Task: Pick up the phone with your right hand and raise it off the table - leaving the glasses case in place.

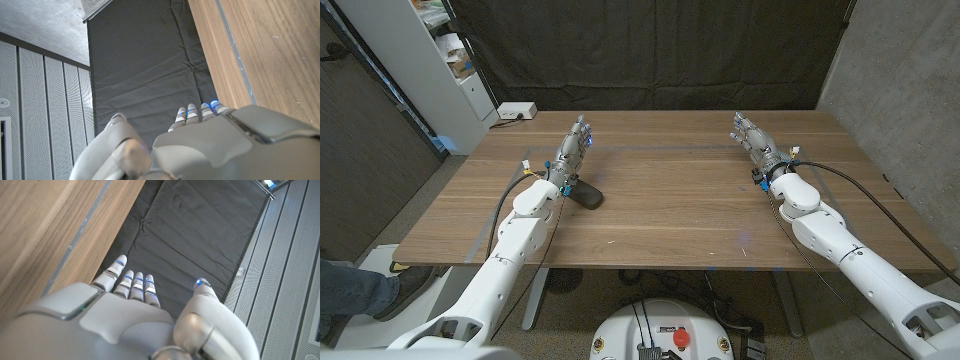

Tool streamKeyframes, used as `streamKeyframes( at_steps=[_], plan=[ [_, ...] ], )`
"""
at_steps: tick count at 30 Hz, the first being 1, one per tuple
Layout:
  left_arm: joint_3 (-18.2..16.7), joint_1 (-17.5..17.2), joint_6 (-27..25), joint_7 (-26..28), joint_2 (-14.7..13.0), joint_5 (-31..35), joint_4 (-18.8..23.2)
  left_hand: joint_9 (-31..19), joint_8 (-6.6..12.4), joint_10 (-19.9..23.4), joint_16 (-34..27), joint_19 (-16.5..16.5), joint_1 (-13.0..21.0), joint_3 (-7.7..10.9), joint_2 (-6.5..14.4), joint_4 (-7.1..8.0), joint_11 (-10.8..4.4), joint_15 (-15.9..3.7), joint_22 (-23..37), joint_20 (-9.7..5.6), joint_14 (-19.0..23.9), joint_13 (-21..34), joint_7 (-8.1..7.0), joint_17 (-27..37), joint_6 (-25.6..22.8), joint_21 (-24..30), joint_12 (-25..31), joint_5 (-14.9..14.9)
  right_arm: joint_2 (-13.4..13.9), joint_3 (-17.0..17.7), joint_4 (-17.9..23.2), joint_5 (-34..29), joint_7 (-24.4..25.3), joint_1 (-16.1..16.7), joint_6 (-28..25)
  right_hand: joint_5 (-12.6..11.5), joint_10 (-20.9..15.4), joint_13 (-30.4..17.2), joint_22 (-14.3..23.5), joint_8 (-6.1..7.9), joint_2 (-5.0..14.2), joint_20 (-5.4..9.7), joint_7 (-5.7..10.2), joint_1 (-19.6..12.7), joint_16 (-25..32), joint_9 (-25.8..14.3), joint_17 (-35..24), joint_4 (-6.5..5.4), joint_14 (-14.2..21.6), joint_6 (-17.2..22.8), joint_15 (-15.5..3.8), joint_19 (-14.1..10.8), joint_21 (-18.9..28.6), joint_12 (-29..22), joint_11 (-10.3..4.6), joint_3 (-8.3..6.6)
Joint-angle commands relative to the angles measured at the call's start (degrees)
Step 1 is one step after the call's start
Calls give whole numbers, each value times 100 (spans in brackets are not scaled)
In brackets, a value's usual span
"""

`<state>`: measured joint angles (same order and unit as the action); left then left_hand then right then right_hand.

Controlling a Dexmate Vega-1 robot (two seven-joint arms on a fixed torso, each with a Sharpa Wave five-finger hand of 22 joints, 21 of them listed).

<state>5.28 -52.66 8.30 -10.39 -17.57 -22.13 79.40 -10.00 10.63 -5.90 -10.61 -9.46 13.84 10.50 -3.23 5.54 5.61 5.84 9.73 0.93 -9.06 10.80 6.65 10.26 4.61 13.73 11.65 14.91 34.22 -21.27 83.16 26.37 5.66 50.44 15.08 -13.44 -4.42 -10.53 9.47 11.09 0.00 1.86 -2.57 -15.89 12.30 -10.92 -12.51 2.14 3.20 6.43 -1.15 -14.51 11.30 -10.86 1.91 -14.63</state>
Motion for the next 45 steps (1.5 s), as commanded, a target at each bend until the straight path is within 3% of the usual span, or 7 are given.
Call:
streamKeyframes(
  at_steps=[1,5,14,16,21,45],
  plan=[
    [-16,-44,-84,11,-4,18,117,-27,27,13,-25,-16,38,33,57,-29,12,-11,32,16,-31,25,18,20,-14,-19,36,-15,235,10,377,-367,419,121,-321,-37,-15,-24,14,35,27,-9,101,-65,74,-21,0,34,147,13,-44,-74,28,-28,-80,-30],
    [-38,-69,-77,18,-24,23,149,-27,26,19,-29,-15,44,35,66,-32,11,-13,32,37,-19,25,10,19,-14,-25,39,-18,297,13,478,-485,539,155,-404,-43,-25,-25,14,47,42,-1,134,-77,105,-23,8,42,254,42,-65,-75,16,-30,-120,-37],
    [-75,-60,-104,28,-40,10,164,-28,35,45,-32,10,75,49,111,-48,6,-11,33,41,-3,25,1,18,-40,-44,49,-33,333,-19,630,-764,843,172,-594,-56,-243,-27,15,58,153,3,418,-132,31,-33,45,69,181,72,4,122,-71,-90,-118,-86],
    [-80,-55,-86,22,-23,-6,155,-28,36,44,-32,12,80,51,118,-51,7,-8,33,40,0,25,2,18,-44,-48,48,-36,350,-27,688,-841,929,178,-676,-51,-306,-28,16,42,165,18,502,-137,-12,-37,59,79,106,29,55,228,-100,-98,-244,-86],
    [-65,-17,-75,-3,-14,1,87,-28,36,43,-33,14,88,55,129,-56,6,-6,34,37,5,25,1,17,-47,-55,47,-41,373,-32,774,-949,1059,198,-803,-51,-355,-28,15,23,157,16,591,-179,-24,-39,78,117,108,-29,36,244,-94,-103,-296,-93],
    [-47,-31,-73,11,1,37,83,-28,47,68,-27,17,130,68,183,-83,15,-6,35,1,11,23,14,15,-101,-96,53,-74,698,-159,1376,-1631,1531,196,-1967,-52,-316,-25,15,53,138,24,692,-222,-62,-39,102,173,56,38,-77,251,-74,-58,-350,-91]
  ],
)
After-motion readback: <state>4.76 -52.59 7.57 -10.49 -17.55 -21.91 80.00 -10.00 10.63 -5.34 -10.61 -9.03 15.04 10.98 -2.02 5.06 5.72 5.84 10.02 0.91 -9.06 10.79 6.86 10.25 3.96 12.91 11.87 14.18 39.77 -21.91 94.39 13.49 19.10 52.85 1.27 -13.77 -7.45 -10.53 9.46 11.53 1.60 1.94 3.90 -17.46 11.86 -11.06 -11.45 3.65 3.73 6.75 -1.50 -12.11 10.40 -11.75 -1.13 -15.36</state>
